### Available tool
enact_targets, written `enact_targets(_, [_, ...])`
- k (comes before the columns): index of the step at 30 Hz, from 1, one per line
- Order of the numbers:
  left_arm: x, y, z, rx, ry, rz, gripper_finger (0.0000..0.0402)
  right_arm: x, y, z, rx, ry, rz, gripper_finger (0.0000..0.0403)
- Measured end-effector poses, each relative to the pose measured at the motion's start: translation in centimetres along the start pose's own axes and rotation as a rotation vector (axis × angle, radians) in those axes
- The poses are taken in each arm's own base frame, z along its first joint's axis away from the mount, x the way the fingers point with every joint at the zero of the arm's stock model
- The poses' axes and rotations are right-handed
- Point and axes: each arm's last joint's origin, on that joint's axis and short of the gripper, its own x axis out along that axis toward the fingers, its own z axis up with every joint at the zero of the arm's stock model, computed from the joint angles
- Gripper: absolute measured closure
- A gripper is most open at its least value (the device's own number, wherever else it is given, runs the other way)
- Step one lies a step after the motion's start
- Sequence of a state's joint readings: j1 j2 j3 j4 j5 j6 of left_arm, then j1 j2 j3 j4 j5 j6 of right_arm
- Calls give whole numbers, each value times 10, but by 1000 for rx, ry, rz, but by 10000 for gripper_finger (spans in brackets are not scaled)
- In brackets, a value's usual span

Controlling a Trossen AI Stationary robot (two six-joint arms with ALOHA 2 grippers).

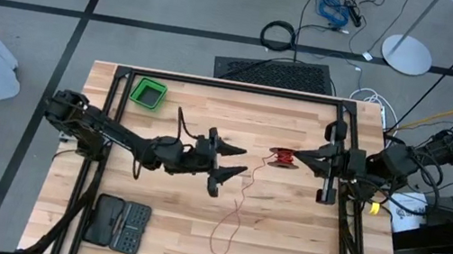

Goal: Coil cords
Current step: Coil the red wire into the spool

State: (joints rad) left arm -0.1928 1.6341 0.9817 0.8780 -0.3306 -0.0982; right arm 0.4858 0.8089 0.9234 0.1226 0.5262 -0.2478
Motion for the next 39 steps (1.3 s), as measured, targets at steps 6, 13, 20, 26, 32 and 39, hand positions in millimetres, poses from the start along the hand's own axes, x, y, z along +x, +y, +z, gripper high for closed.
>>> enact_targets(6, [3, 3, -7, -9, 15, 16, 128, 0, 0, 0, -1, -2, -1, 403])
enact_targets(13, [9, 3, -18, -39, -48, 20, 127, 0, 0, 1, -20, -5, -2, 403])
enact_targets(20, [31, -6, -16, 31, -103, 14, 127, 0, 0, 0, -27, -4, -3, 403])
enact_targets(26, [53, -13, -20, 130, -95, 7, 127, 0, 0, 0, -30, 0, -2, 403])
enact_targets(32, [55, -16, -27, 135, -70, 6, 127, 0, 0, -1, -36, 12, 1, 403])
enact_targets(39, [49, -31, -28, 169, -64, 54, 128, 0, 0, -2, -28, 19, 3, 403])
